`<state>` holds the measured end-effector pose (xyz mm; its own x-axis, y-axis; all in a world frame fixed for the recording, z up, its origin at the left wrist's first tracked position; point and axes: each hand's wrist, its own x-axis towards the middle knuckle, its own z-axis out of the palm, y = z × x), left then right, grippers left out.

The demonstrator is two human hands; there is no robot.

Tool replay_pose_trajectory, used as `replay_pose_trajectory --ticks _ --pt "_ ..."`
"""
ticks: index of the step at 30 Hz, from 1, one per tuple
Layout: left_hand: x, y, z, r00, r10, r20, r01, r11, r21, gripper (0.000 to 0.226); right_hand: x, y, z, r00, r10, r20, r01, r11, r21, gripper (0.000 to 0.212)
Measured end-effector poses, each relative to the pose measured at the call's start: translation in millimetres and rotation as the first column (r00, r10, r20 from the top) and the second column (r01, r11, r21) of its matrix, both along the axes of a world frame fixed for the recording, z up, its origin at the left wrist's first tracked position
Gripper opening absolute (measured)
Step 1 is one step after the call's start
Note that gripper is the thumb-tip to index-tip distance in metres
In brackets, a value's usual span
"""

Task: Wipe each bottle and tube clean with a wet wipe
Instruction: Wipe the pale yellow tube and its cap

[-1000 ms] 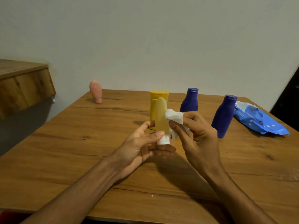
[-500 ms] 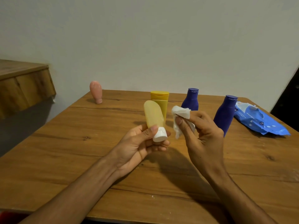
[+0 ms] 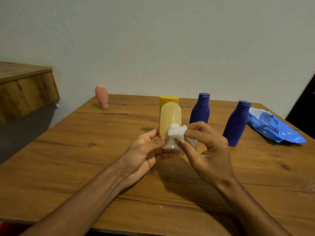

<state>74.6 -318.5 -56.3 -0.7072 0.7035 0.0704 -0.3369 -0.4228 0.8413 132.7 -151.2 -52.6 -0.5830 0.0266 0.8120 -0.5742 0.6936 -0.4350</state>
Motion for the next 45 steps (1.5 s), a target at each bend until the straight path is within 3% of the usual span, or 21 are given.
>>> replay_pose_trajectory --ticks 5,8,10,14,18,21,23,28,32,36,41,45 --pt "1.2 0.2 -1.4 0.988 0.055 -0.147 -0.073 0.989 -0.126 0.057 -0.5 1.9 -0.6 1.000 -0.023 -0.004 0.023 0.999 0.030 0.019" --pt "3.5 -0.5 -1.5 0.974 0.027 -0.226 -0.070 0.981 -0.181 0.056 -3.4 7.5 -0.6 0.994 -0.111 0.012 0.112 0.992 -0.053 0.014" --pt "5.2 0.9 -1.8 0.977 0.015 -0.214 -0.052 0.984 -0.168 0.056 -3.5 9.2 0.0 0.991 -0.137 0.006 0.137 0.987 -0.082 0.011" --pt "2.7 2.3 -1.1 0.984 0.037 -0.172 -0.060 0.989 -0.132 0.059 -0.8 6.4 0.2 0.998 -0.060 0.014 0.059 0.998 0.025 0.013" --pt "4.1 2.2 -0.5 0.981 -0.008 -0.194 -0.023 0.988 -0.153 0.051 -2.6 6.8 1.3 0.985 -0.171 -0.021 0.170 0.985 -0.031 0.016" --pt "2.9 3.8 -0.3 0.983 0.053 -0.176 -0.080 0.986 -0.149 0.053 -1.5 3.8 -0.2 0.996 -0.089 0.002 0.089 0.995 0.048 0.012" --pt "2.2 3.8 -1.6 0.971 0.082 -0.226 -0.124 0.976 -0.179 0.052 -1.3 3.2 -1.2 0.999 -0.042 0.027 0.039 0.994 0.099 0.018" --pt "8.5 6.5 -0.8 0.930 0.058 -0.362 -0.159 0.954 -0.254 0.047 -3.4 3.7 -0.1 0.983 -0.183 -0.027 0.183 0.983 -0.001 0.008" --pt "6.5 7.6 -3.6 0.908 0.110 -0.405 -0.220 0.947 -0.236 0.047 -2.4 1.7 -0.8 0.999 -0.043 0.021 0.041 0.994 0.102 0.010" --pt "10.2 10.0 -5.6 0.883 0.106 -0.458 -0.238 0.941 -0.242 0.048 -3.5 2.7 0.0 0.988 -0.156 -0.017 0.157 0.987 0.044 0.009" --pt "9.4 9.0 -6.8 0.799 0.148 -0.583 -0.362 0.892 -0.269 0.046 1.0 -3.2 -1.8 1.000 -0.014 0.024 0.008 0.977 0.214 0.014" --pt "14.0 11.7 -8.2 0.813 0.123 -0.570 -0.330 0.903 -0.276 0.043 -1.6 -1.8 -0.4 0.988 -0.143 -0.061 0.150 0.980 0.128 0.017"
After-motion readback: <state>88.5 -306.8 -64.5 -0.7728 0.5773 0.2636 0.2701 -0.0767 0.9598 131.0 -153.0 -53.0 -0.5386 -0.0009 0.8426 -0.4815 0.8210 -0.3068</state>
